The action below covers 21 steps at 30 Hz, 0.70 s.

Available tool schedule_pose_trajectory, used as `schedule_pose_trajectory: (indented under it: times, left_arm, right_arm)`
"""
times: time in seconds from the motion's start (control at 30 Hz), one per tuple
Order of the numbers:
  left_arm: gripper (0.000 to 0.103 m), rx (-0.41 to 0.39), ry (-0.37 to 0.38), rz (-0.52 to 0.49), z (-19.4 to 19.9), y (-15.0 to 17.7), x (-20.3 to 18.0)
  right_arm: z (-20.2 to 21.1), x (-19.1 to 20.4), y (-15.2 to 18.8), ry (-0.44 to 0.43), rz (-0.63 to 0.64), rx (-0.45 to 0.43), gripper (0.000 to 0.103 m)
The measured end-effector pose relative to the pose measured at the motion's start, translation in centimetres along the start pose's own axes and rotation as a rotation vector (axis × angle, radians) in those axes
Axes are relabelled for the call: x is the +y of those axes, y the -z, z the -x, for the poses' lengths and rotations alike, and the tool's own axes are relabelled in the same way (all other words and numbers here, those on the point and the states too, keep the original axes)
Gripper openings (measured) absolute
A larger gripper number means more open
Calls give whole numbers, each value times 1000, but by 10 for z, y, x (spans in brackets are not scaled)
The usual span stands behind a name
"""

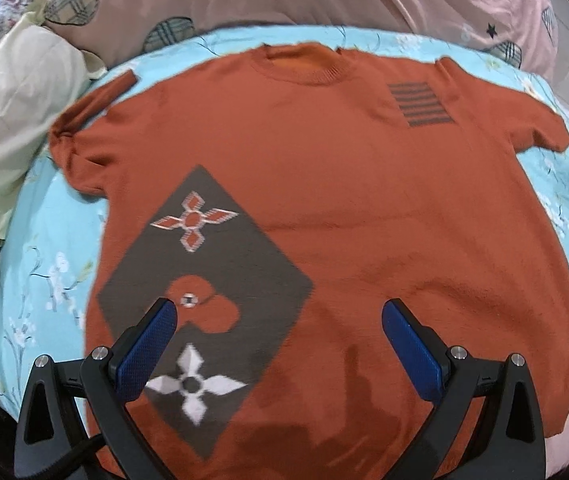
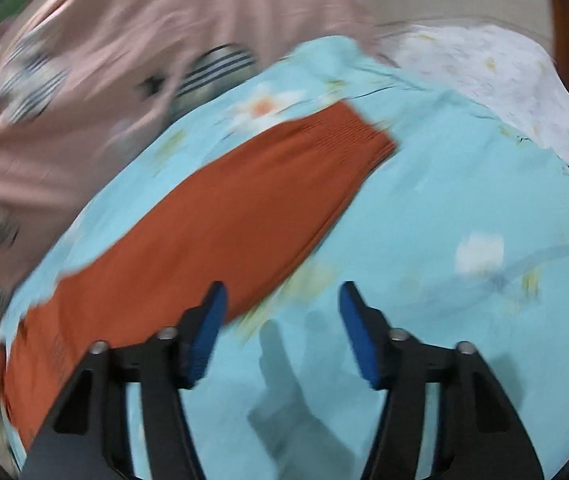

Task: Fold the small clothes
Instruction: 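Grasp the sweater sleeve cuff with the right gripper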

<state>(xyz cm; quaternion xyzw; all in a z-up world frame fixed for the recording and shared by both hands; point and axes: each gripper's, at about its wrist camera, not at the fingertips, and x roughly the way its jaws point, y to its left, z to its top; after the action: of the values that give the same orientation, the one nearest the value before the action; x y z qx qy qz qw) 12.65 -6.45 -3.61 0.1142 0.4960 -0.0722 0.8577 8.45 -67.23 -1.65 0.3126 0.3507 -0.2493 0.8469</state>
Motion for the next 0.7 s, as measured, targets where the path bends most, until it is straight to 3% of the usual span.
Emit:
schedule_pose_trajectory:
  times: [0.13, 0.27, 0.33, 0.37, 0.4, 0.53, 0.7]
  left_arm:
    - [103, 38, -1, -26, -16, -5, -13]
    - [103, 52, -6, -34, -27, -13, -19]
    - [103, 54, 0, -31, -30, -17, -20]
    - [103, 53, 3, -30, -31, -19, -20]
    - [103, 52, 8, -30, -32, -20, -20]
    - [103, 35, 35, -25, -31, -22, -19]
    - [102, 24, 92, 11, -28, -23, -10]
  right_arm:
    - [-39, -29, -47, 34, -102, -22, 46]
    - [-69, -45, -73, 90, -107, -44, 43]
    - [-78, -52, -80, 62, -132, -64, 33]
    - [-76, -51, -78, 53, -126, -67, 17]
    - [-74, -48, -79, 26, -115, -64, 8]
    - [-45, -11, -71, -90, -19, -97, 8]
    - [-2, 85, -32, -305, 136, -55, 8]
